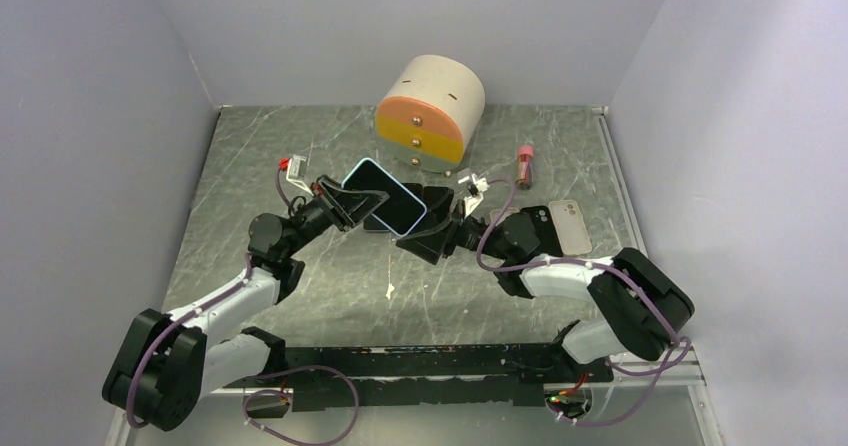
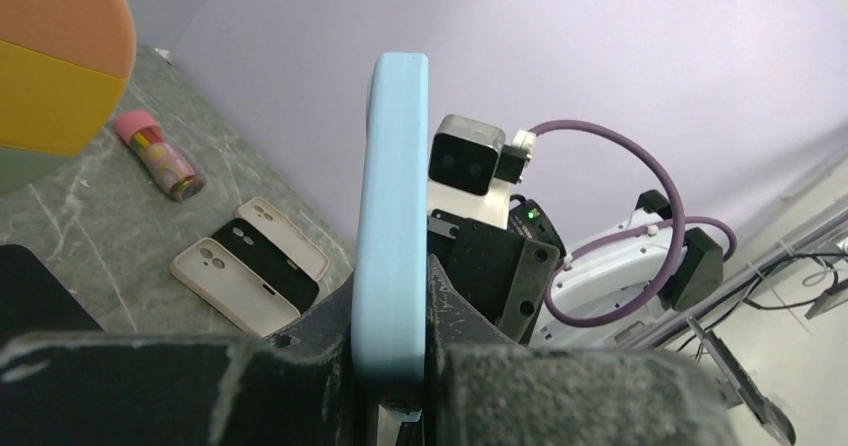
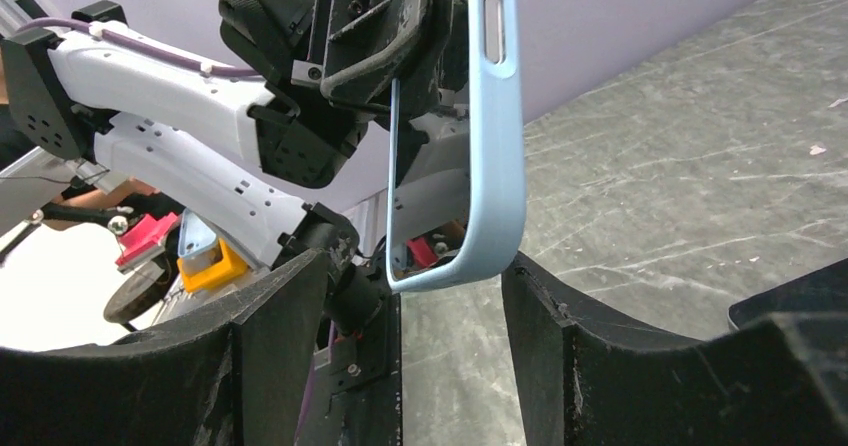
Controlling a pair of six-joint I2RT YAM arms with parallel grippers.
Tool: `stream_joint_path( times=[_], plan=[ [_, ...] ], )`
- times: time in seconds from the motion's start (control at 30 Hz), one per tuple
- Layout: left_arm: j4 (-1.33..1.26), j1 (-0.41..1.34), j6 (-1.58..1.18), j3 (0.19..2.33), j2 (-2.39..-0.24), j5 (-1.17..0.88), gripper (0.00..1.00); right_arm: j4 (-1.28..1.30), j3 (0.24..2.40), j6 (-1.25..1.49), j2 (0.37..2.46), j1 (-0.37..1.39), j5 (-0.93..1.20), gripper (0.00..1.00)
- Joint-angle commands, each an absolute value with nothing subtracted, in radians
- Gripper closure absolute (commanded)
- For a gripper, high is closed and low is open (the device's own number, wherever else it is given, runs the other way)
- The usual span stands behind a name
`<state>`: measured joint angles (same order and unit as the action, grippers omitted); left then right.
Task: Take the phone out of the phone case
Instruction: Remove the phone case from the phone.
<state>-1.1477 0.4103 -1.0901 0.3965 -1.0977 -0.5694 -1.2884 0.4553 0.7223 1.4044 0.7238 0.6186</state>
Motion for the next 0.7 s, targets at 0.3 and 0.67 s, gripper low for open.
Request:
stream_joint_path(
  times=[0.3,0.67],
  plan=[
    [-1.318,0.414,-1.250,0.405,-1.156,-0.528,0.97,-1.370,0.475,0.647,1.387,0.734,0.614,0.39],
    [-1.291,0.414,-1.297,0.415,-1.156,-0.547,0.97,-1.432,0.464,0.586,1.390,0.733,0.597,0.50]
  ],
)
